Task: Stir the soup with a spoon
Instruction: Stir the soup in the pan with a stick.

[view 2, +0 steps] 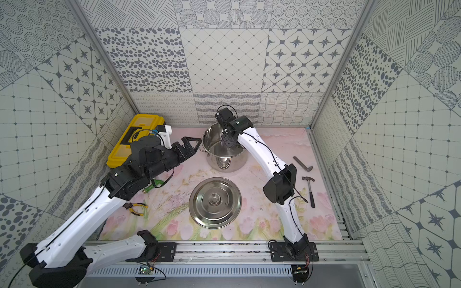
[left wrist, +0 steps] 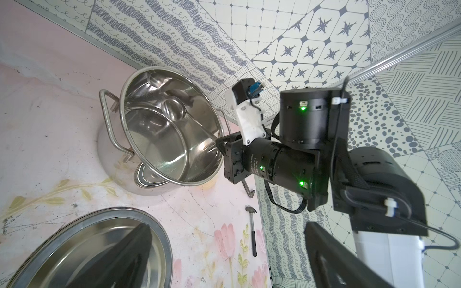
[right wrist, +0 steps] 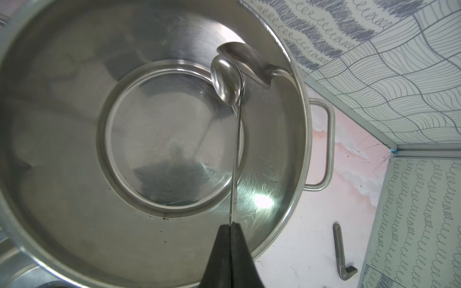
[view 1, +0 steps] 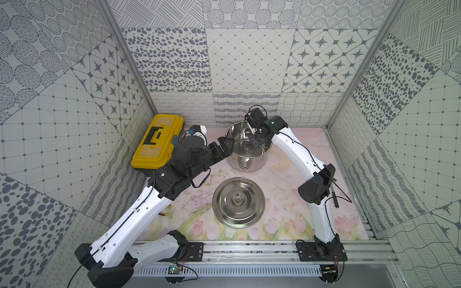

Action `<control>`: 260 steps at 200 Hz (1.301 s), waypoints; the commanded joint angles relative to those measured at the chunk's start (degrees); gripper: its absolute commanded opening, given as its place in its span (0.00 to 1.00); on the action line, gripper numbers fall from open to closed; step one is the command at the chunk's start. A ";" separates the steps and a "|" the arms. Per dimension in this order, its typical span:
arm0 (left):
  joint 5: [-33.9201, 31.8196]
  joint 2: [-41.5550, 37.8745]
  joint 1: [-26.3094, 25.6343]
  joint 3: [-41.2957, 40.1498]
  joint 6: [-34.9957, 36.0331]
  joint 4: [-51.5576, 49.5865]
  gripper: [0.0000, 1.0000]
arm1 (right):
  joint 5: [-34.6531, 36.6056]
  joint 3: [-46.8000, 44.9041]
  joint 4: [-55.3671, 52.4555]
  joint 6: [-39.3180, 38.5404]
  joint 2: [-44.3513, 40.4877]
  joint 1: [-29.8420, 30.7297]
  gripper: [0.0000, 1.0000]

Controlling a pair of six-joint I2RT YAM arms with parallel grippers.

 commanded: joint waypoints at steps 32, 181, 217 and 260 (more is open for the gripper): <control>0.13 0.57 0.30 0.58 0.67 1.25 0.99 | 1.24 -9.87 3.16 0.03 -8.82 -0.38 0.00; 0.67 0.81 0.30 -0.53 -0.91 2.40 1.00 | -6.88 -24.05 7.58 8.43 -20.02 6.62 0.00; 0.59 0.32 0.22 -0.86 -1.51 2.23 0.99 | -7.39 -19.21 7.51 8.06 -16.64 6.89 0.00; -0.24 -1.24 0.20 -2.23 -2.33 1.96 0.99 | -7.46 -12.00 7.27 6.23 -10.69 6.81 0.00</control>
